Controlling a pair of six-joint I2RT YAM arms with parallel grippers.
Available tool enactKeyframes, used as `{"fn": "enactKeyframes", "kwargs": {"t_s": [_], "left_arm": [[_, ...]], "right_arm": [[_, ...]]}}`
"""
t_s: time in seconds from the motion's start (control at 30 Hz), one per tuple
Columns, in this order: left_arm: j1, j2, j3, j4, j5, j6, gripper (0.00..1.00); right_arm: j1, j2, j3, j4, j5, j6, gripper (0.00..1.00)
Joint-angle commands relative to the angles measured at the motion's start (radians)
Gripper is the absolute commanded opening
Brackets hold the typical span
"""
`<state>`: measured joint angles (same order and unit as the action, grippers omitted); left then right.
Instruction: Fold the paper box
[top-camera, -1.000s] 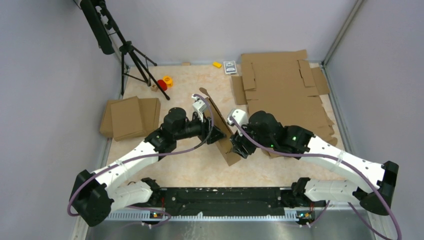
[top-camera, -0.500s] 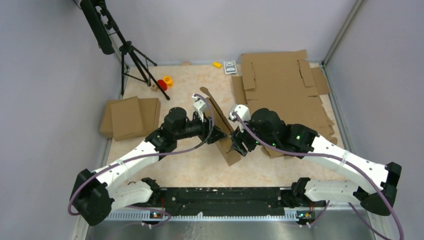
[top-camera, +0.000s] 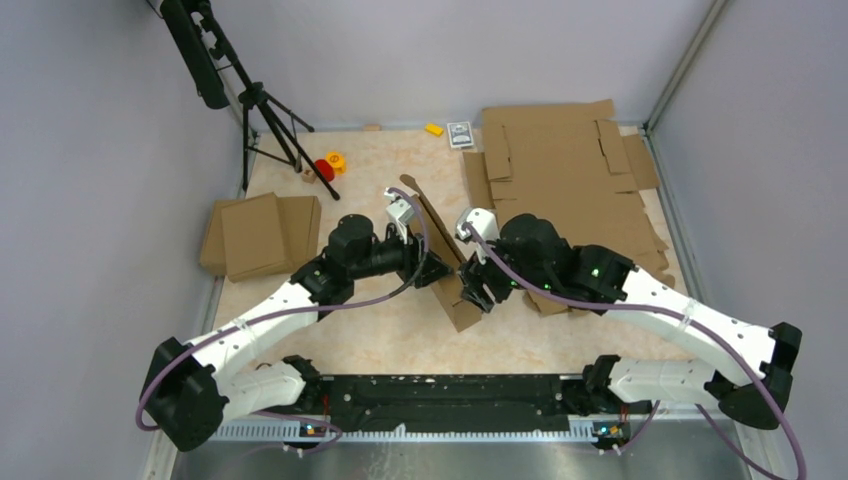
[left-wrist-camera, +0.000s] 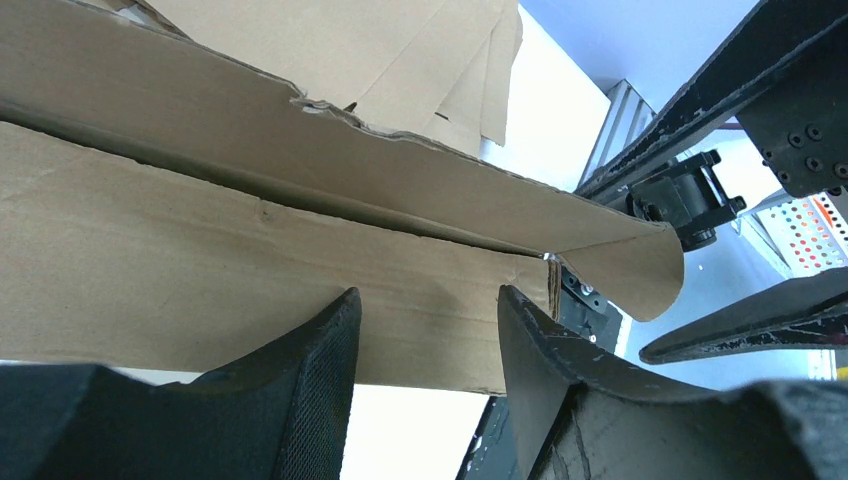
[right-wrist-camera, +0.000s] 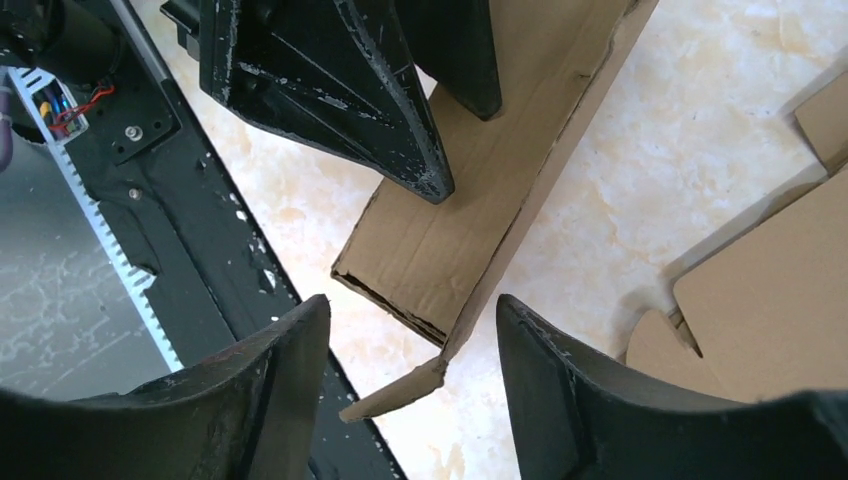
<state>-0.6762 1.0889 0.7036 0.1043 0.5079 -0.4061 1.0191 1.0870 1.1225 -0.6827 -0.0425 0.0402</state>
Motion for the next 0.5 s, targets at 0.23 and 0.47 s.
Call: {"fn": "enactKeyframes", "kwargs": {"t_s": [0.23, 0.47], "left_arm": [[-0.003, 0.006, 0.002, -0.052, -0.006, 0.001, 0.56], [-0.004, -0.018, 0.063, -0.161, -0.04, 0.035, 0.62]], "right_arm": [[0.011, 0.03, 0.237, -0.246, 0.243, 0.32, 0.67], [0.01, -0.012, 0.164, -0.212, 0.099, 0.457, 0.68]]}}
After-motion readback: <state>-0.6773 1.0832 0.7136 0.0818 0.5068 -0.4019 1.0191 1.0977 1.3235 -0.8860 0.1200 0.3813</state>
